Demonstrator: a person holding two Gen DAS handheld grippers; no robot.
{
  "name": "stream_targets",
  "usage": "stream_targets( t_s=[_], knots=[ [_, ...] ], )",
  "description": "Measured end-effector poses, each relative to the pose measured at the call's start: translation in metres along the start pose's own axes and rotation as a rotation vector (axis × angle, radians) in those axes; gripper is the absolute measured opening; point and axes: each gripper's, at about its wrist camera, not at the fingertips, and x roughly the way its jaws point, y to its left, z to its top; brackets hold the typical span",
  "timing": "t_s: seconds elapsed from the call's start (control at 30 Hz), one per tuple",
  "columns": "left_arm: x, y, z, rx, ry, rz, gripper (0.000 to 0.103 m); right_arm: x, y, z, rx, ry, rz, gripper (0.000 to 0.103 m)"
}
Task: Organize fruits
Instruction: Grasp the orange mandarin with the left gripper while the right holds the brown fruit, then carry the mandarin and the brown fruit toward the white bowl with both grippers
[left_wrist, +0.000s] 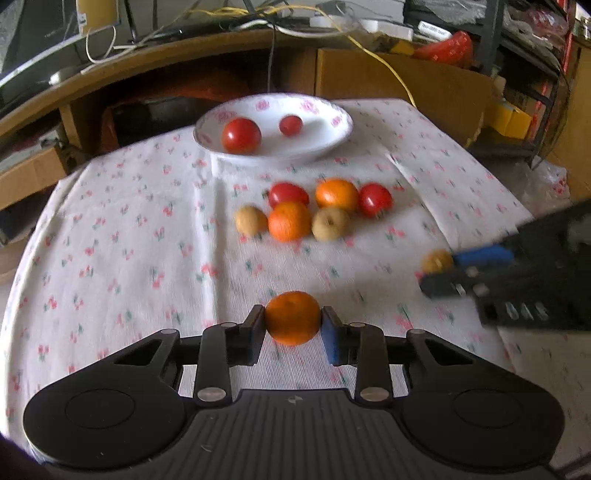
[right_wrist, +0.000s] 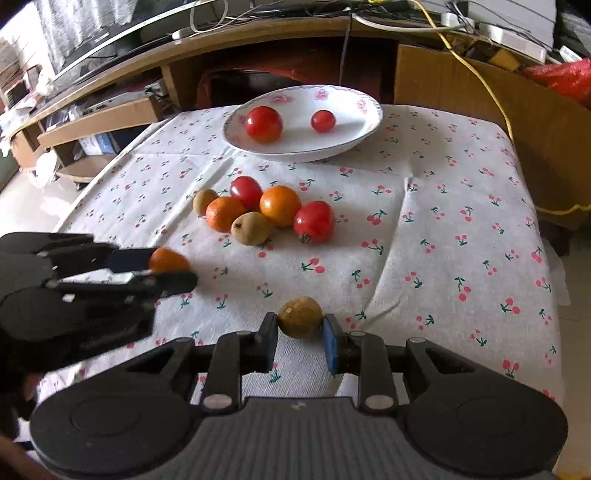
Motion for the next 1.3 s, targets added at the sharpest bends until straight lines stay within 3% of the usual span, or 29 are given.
stream_targets(
  t_s=[0.13, 0.27, 0.4, 0.63, 0.73, 0.9, 0.97, 1.3],
  knots=[
    [-0.005, -0.005, -0.011, 0.03, -0.025, 0.015, 0.044, -0.001, 0.004, -0.005, -0.047, -0.016, -0.011, 0.027],
    [-0.004, 0.0, -0.011, 0.019, -0.033, 0.022, 0.057, -0.001, 0.005, -0.01, -0.075, -0.038, -0.01, 0.029],
    [-0.004, 0.002, -0.009, 0.005, -0.039, 0.014, 0.063, -0.003, 0.003, -0.012, -0.07, -0.044, -0.01, 0.031],
    [0.001, 0.0, -0.006, 0.006, -0.041, 0.005, 0.065, -0.005, 0.002, -0.012, -0.066, -0.037, -0.003, 0.036],
    [0.0, -0.003, -0.006, 0.014, -0.046, 0.015, 0.064, -0.005, 0.003, -0.012, -0.074, -0.039, -0.006, 0.036],
    [0.0, -0.005, -0.005, 0.014, -0.042, -0.006, 0.048, -0.005, 0.008, -0.009, -0.094, -0.042, 0.0, 0.035],
    [0.0, -0.007, -0.005, 0.026, -0.045, 0.012, 0.043, -0.005, 0.013, -0.009, -0.116, -0.045, -0.023, 0.028],
    [-0.005, -0.005, 0.001, -0.004, -0.036, 0.0, 0.04, -0.008, 0.013, -0.005, -0.099, -0.035, -0.025, 0.025]
  ],
)
